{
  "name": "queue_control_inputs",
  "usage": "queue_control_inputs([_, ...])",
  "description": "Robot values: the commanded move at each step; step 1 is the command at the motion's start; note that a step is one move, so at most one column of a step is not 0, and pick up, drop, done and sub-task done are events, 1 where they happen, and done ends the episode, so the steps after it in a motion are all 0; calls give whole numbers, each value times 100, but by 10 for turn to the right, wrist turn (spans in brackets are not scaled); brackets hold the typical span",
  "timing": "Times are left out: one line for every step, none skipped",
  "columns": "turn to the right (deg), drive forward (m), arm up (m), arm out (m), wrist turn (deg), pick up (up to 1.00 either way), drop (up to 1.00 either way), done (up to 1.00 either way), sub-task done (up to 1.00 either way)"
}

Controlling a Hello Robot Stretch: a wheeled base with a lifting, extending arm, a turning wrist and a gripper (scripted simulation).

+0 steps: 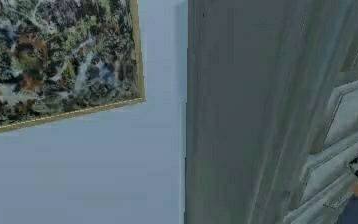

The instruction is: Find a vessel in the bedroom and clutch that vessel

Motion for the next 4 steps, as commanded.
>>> queue_control_inputs([450,0,0,0,0,0,0,0,0])
queue_control_inputs([450,0,0,0,0,0,0,0,0])
queue_control_inputs([150,0,0,0,0,0,0,0,0])
queue_control_inputs([0,100,0,0,0,0,0,0,0])
